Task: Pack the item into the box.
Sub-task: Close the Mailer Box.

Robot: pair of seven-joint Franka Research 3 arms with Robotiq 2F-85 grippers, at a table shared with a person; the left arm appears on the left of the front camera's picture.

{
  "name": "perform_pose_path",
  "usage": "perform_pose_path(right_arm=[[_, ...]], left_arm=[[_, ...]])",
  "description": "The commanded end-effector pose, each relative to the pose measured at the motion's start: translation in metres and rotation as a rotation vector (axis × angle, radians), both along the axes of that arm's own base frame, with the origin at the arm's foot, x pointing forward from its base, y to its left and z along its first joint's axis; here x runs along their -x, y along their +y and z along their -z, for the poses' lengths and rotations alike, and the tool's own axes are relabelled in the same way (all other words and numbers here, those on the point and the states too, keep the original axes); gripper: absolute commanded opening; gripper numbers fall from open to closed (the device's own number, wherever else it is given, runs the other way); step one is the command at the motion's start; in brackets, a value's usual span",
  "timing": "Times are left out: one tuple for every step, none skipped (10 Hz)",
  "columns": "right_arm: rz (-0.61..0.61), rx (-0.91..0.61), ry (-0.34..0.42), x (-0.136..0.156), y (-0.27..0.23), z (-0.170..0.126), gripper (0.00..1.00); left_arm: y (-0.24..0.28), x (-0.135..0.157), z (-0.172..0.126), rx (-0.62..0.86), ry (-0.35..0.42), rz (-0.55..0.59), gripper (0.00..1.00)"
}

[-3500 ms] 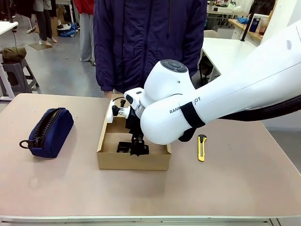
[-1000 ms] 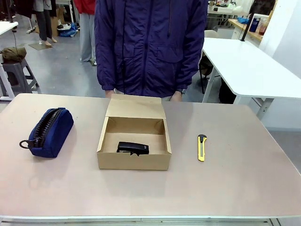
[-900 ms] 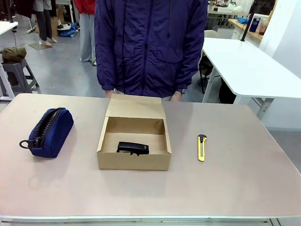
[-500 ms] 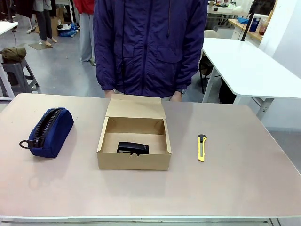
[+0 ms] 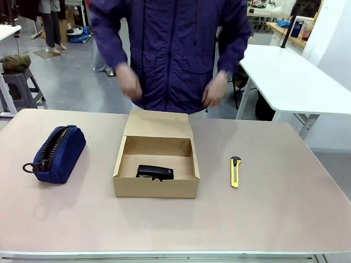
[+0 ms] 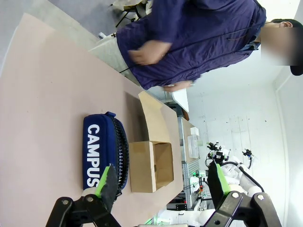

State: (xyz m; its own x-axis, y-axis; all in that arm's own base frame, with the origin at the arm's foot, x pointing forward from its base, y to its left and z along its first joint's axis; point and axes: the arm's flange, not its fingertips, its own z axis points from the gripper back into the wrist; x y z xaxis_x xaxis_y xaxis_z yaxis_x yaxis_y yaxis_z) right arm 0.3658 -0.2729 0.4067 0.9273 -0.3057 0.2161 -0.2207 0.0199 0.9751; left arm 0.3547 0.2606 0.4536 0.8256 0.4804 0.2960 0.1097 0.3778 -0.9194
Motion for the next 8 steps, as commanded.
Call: perform_pose_path(right_arm=[[-0.001,-0.003,0.002,0.0048,0.0041,-0.0029,1.00],[-0.001,-0.003,0.002,0.0048,0.0041,-0.0029,1.00],[-0.001,-0.003,0.002,0.0048,0.0041,-0.0029,1.00],[-0.001,-0.003,0.002,0.0048,0.0041,-0.0029,1.00],[-0.001,-0.003,0.002,0.0048,0.0041,-0.0029,1.00],[-0.001,-0.003,0.002,0.0048,0.0041,-0.0029,1.00],[-0.001,-0.003,0.002,0.0048,0.0041,-0.0029,1.00],[-0.001,-0.003,0.002,0.0048,0.0041,-0.0029,1.00]], left_arm=[[-0.0011,-0.0014,-0.0009,0.009,-0.036,0.002,1.00],[-0.0011,-0.0014,-0.0009,0.009,-0.036,0.002,1.00],[-0.0011,-0.0014,-0.0009,0.009,-0.036,0.002,1.00],[-0.0011,-0.0014,-0.0009,0.009,-0.036,0.002,1.00],[-0.0011,-0.0014,-0.0009,0.009,-0.036,0.002,1.00],[-0.0011,-0.0014,-0.0009,0.009,-0.036,0.002,1.00],[-0.0011,-0.0014,-0.0009,0.009,-0.036,0.002,1.00],[-0.0011,-0.0014,-0.0009,0.009,-0.036,0.002,1.00]])
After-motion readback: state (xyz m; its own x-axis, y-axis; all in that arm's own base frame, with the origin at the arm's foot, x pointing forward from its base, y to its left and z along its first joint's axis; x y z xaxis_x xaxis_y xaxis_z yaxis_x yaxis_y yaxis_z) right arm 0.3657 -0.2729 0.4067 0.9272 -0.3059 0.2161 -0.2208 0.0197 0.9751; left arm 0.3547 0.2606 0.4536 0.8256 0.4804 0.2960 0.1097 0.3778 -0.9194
